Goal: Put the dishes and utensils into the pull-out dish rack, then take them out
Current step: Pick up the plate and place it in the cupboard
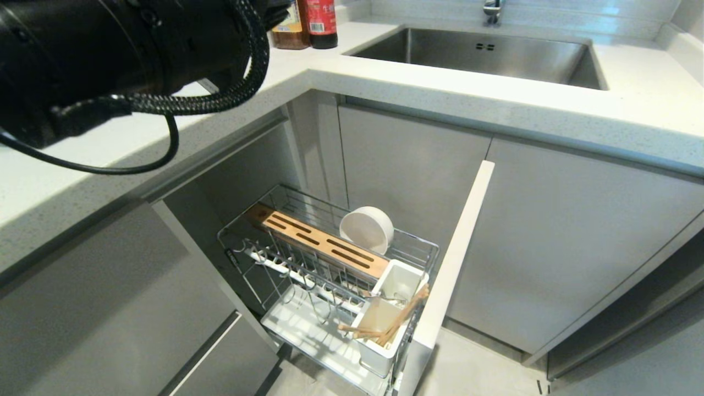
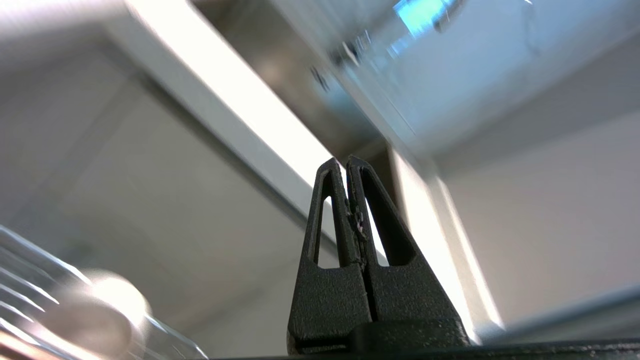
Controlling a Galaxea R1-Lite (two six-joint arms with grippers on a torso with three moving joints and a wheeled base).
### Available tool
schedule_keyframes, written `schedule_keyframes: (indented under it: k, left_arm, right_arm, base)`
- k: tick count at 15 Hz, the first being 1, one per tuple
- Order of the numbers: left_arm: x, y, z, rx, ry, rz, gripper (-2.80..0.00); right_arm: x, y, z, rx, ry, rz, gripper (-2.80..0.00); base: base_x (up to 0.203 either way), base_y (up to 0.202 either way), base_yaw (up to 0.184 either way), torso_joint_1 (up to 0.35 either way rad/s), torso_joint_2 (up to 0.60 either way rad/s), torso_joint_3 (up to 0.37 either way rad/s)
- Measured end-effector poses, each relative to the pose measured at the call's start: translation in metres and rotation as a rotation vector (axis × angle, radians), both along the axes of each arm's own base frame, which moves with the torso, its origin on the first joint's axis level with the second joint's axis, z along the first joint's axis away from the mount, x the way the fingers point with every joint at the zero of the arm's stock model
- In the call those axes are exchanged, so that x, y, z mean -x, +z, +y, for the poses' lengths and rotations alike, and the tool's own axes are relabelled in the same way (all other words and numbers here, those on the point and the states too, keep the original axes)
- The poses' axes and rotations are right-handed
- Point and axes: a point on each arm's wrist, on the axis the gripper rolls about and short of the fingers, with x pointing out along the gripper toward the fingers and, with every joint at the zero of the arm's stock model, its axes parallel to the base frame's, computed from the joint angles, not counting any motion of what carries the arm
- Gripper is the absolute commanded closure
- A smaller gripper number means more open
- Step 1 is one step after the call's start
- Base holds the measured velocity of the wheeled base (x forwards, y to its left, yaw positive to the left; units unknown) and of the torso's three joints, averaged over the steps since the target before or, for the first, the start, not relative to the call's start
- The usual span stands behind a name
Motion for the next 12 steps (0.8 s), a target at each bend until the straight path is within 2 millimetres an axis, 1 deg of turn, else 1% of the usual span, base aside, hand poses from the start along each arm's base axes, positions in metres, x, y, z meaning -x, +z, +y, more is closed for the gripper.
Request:
schedule_keyframes:
  k: [2, 4, 6, 8, 10, 12]
  left_arm:
    - [0.003, 0.013, 0.006, -0.036, 0.098, -0.041, 0.0]
    - [0.003, 0.024, 0.011, -0.007, 0.129, -0.061, 0.0]
    - [-0.003, 0.03, 0.021, -0.025, 0.183, -0.065, 0.0]
    - [-0.008, 0.042, 0.037, -0.075, 0.28, -0.052, 0.0]
    - [-0.014, 0.053, 0.061, -0.127, 0.403, -0.004, 0.0]
    - [-0.019, 0.055, 0.084, -0.188, 0.501, 0.056, 0.0]
  right_arm:
    - [0.0, 0.0, 0.0, 0.0, 0.0, 0.0, 0.0]
    - [0.0, 0.0, 0.0, 0.0, 0.0, 0.0, 0.0]
    - [0.0, 0.0, 0.0, 0.0, 0.0, 0.0, 0.0]
    - [0.0, 0.0, 0.0, 0.0, 0.0, 0.0, 0.0]
    - [0.0, 0.0, 0.0, 0.0, 0.0, 0.0, 0.0]
    - [0.0, 0.0, 0.0, 0.0, 0.0, 0.0, 0.0]
  base:
    - [0.0, 0.0, 0.0, 0.0, 0.0, 0.0]
    - [0.0, 0.0, 0.0, 0.0, 0.0, 0.0]
    - [0.0, 0.0, 0.0, 0.0, 0.0, 0.0]
    - [0.0, 0.0, 0.0, 0.0, 0.0, 0.0]
    - [0.0, 0.0, 0.0, 0.0, 0.0, 0.0]
    - [0.0, 0.0, 0.0, 0.0, 0.0, 0.0]
